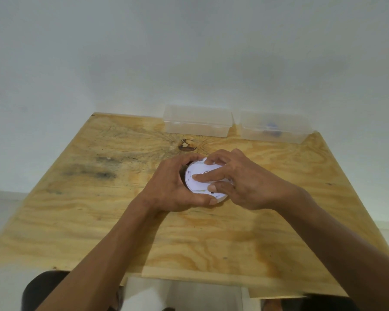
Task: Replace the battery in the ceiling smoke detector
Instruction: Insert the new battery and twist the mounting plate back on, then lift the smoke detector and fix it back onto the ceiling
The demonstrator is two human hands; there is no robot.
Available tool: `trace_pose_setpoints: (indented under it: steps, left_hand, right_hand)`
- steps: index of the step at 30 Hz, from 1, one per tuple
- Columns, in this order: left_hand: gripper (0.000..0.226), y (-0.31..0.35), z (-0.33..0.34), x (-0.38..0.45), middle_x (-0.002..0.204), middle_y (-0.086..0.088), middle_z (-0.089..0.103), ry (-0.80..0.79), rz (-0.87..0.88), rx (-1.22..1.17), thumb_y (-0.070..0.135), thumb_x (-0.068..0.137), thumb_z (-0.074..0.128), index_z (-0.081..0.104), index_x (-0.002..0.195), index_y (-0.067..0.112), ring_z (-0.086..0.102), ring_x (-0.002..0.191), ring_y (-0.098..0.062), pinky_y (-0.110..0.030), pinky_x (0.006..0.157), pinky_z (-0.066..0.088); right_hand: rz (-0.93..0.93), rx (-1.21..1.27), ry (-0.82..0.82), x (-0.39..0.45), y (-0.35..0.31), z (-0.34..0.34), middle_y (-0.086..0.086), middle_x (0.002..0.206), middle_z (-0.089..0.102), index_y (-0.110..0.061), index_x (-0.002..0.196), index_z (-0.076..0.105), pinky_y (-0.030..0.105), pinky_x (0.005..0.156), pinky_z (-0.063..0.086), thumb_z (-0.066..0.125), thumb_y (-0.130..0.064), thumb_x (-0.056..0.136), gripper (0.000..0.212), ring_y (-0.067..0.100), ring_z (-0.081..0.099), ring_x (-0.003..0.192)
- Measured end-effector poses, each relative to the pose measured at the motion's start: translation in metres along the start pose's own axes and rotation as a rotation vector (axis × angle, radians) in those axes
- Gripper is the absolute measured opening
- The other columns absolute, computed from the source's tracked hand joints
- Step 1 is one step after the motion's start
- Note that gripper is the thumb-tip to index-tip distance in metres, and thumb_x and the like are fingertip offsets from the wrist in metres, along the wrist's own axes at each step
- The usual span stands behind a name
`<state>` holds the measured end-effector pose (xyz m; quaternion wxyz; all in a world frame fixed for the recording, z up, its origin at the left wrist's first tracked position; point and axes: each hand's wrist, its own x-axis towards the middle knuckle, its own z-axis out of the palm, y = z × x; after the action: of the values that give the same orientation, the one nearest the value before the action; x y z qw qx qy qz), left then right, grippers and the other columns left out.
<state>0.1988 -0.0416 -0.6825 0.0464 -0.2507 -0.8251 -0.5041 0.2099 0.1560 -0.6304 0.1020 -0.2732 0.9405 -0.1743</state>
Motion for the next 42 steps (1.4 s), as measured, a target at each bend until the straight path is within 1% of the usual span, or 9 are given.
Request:
trace_pose_setpoints:
  steps: [4,11,18,21,23,27,32,38,42]
  left_hand:
    - [0.074,0.001,0.001,-0.001,0.105,0.006,0.077,0.014,-0.017,-0.001,0.047,0.052,0.093,0.07,0.117,0.019,0.074,0.094,-0.011,-0.039,0.079,0.06]
    - [0.08,0.003,0.003,-0.002,0.105,0.01,0.076,0.032,-0.046,0.015,0.055,0.048,0.09,0.07,0.118,0.021,0.073,0.095,-0.007,-0.034,0.078,0.061]
    - [0.08,0.008,0.002,-0.005,0.108,0.014,0.075,0.008,-0.049,0.015,0.055,0.049,0.088,0.069,0.119,0.023,0.07,0.098,0.0,-0.018,0.08,0.057]
    - [0.075,0.01,0.002,-0.008,0.105,0.019,0.074,-0.003,-0.069,0.002,0.045,0.051,0.096,0.067,0.119,0.03,0.069,0.098,0.005,-0.011,0.078,0.054]
    - [0.075,0.009,-0.001,-0.01,0.106,0.024,0.072,-0.018,-0.089,-0.007,0.039,0.052,0.098,0.062,0.117,0.041,0.067,0.099,0.01,-0.008,0.077,0.052]
    - [0.091,0.006,-0.01,-0.017,0.118,0.024,0.07,-0.067,-0.106,-0.033,0.045,0.048,0.098,0.057,0.129,0.04,0.066,0.111,0.006,-0.012,0.089,0.053]
    - [0.085,0.005,-0.013,-0.022,0.114,0.037,0.069,-0.075,-0.11,-0.073,0.017,0.055,0.096,0.056,0.13,0.026,0.066,0.108,0.011,-0.005,0.086,0.048]
    - [0.077,-0.001,-0.015,-0.018,0.122,0.006,0.075,-0.075,-0.143,-0.152,0.014,0.062,0.095,0.062,0.132,0.013,0.069,0.114,-0.006,-0.014,0.09,0.051]
    - [0.063,0.001,-0.015,-0.016,0.122,0.007,0.076,-0.059,-0.186,-0.166,0.015,0.072,0.088,0.064,0.131,0.017,0.071,0.113,-0.008,-0.017,0.09,0.053]
  right_hand:
    - [0.065,0.03,0.11,-0.004,-0.003,0.007,-0.01,0.138,0.047,-0.036,0.131,0.06,0.035,0.101,0.037,0.06,-0.037,0.095,0.036,0.016,0.036,0.116]
    - [0.153,0.11,0.274,-0.008,-0.002,0.017,-0.013,0.134,0.056,-0.026,0.133,0.057,0.022,0.09,0.03,0.07,-0.04,0.087,0.05,0.002,0.035,0.107]
    - [0.066,0.048,0.289,-0.011,-0.003,0.021,-0.007,0.14,0.058,-0.019,0.122,0.069,0.024,0.09,0.032,0.068,-0.036,0.09,0.036,0.013,0.043,0.112]
    - [0.057,0.034,0.284,-0.012,-0.003,0.021,-0.004,0.141,0.058,-0.018,0.123,0.069,0.024,0.09,0.031,0.065,-0.036,0.092,0.036,0.017,0.044,0.117]
    - [0.057,0.019,0.279,-0.013,-0.004,0.02,-0.004,0.143,0.056,-0.017,0.127,0.066,0.024,0.093,0.032,0.062,-0.036,0.094,0.038,0.017,0.041,0.123]
    - [0.065,-0.017,0.271,-0.021,-0.005,0.027,-0.005,0.15,0.044,-0.016,0.138,0.056,0.031,0.107,0.034,0.049,-0.031,0.1,0.041,0.018,0.025,0.132]
    - [0.1,0.037,0.236,-0.029,-0.009,0.03,-0.004,0.158,0.031,-0.016,0.147,0.044,0.024,0.112,0.023,0.04,-0.026,0.103,0.045,0.019,0.017,0.138]
    - [0.107,0.031,0.206,-0.035,-0.008,0.032,-0.006,0.161,0.027,-0.019,0.15,0.037,0.028,0.118,0.023,0.061,-0.037,0.091,0.067,0.017,0.014,0.145]
    - [0.108,0.111,0.32,-0.031,-0.003,0.041,-0.001,0.153,0.042,-0.019,0.144,0.047,0.029,0.115,0.029,0.078,-0.041,0.079,0.075,0.019,0.032,0.14]
